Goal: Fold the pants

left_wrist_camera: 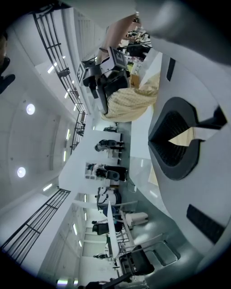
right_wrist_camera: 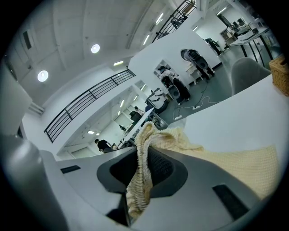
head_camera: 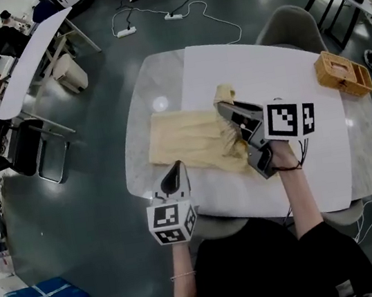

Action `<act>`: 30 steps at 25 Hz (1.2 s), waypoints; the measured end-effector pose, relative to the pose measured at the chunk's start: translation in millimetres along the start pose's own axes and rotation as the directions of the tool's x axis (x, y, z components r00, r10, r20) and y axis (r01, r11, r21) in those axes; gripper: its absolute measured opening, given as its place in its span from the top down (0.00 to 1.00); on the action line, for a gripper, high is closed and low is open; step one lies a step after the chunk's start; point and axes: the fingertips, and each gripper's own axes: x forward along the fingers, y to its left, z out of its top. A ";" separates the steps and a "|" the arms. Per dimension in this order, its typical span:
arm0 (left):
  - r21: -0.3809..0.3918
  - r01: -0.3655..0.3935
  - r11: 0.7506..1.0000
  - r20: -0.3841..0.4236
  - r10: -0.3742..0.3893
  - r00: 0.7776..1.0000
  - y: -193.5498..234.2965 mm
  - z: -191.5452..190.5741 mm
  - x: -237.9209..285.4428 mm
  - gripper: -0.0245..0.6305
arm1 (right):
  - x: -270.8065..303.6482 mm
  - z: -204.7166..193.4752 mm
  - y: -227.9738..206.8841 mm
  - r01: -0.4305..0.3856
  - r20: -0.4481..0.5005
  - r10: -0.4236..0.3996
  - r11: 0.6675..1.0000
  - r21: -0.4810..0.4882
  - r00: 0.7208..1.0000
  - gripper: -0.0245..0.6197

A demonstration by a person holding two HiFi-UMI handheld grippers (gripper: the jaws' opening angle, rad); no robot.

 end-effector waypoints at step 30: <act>-0.064 0.089 0.994 -0.057 -0.093 0.994 99.9 -40.2 29.9 0.95 | 177.2 -96.2 -26.2 0.244 -0.225 -0.262 0.964 -0.103 0.939 0.86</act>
